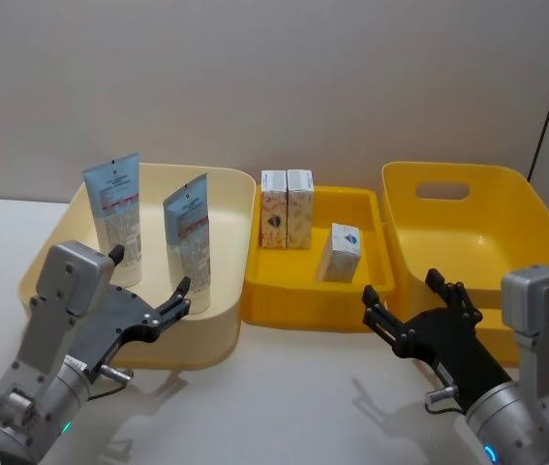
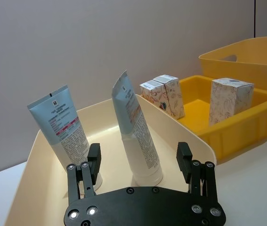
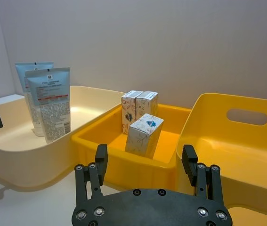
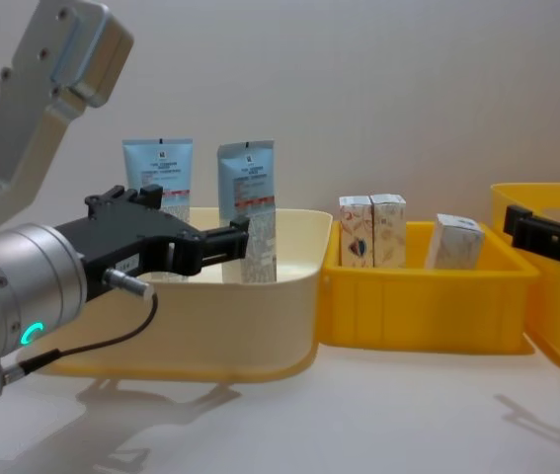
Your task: Bimanual collaborative sorting of washing and personal care products
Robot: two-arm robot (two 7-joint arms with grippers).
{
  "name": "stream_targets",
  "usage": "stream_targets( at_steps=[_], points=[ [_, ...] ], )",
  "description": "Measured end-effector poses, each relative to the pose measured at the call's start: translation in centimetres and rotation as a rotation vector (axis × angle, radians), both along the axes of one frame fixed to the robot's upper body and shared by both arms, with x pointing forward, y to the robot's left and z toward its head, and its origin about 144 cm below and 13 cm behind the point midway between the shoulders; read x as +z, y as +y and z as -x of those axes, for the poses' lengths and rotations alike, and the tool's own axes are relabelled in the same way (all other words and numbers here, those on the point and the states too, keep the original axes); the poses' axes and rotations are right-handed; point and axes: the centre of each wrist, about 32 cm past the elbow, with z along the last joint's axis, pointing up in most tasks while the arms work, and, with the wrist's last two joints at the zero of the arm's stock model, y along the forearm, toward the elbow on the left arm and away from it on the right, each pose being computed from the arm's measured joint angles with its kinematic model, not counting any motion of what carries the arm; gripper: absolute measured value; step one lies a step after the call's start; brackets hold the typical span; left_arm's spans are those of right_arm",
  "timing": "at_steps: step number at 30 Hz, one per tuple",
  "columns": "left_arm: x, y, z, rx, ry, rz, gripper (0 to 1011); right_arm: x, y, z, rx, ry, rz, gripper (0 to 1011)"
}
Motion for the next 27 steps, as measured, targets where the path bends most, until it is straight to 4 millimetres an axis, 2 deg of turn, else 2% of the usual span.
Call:
stream_targets(
  at_steps=[17, 27],
  points=[
    [0.0, 0.0, 0.0, 0.0, 0.0, 0.0, 1003, 0.2, 0.1, 0.1, 0.002, 0.001, -0.001, 1000],
    [0.0, 0.0, 0.0, 0.0, 0.0, 0.0, 1003, 2.7, 1.0, 1.1, 0.04, 0.042, -0.036, 1000]
  ],
)
